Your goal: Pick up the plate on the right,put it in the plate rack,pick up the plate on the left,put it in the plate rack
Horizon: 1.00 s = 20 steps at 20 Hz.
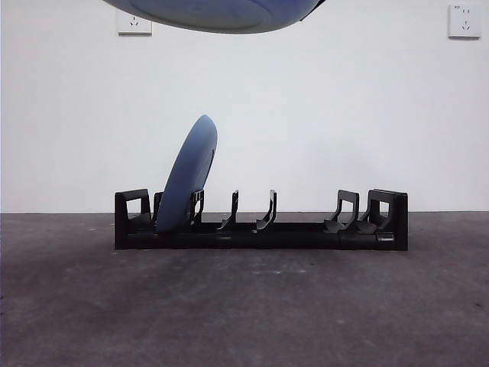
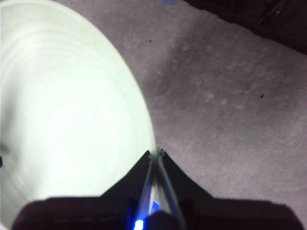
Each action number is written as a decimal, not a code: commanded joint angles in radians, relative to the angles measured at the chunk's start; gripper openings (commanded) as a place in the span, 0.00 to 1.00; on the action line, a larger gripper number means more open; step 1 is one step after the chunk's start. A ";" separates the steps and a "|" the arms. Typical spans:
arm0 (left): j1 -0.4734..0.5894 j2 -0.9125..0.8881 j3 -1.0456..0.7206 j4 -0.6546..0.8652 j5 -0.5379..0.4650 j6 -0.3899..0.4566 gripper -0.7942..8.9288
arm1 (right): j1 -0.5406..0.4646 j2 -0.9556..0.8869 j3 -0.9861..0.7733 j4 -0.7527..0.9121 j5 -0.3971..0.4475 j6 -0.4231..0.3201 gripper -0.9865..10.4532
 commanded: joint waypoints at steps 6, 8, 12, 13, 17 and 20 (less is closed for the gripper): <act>-0.005 0.001 -0.004 0.005 -0.002 -0.018 0.07 | 0.002 -0.001 0.003 -0.020 0.003 0.005 0.08; -0.008 0.001 -0.004 0.004 -0.002 -0.023 0.07 | 0.002 -0.001 0.003 -0.021 0.018 0.004 0.08; -0.016 0.001 -0.004 0.004 0.003 -0.032 0.07 | 0.002 -0.001 0.004 -0.020 0.027 -0.006 0.09; -0.017 0.001 -0.004 0.005 0.012 -0.047 0.07 | 0.002 -0.001 0.004 -0.020 0.027 -0.014 0.10; -0.017 0.001 -0.004 0.007 0.096 -0.119 0.07 | 0.001 -0.005 0.022 -0.020 0.063 -0.023 0.35; -0.017 0.009 -0.004 0.018 0.105 -0.159 0.07 | 0.001 -0.014 0.060 -0.020 0.129 -0.025 0.39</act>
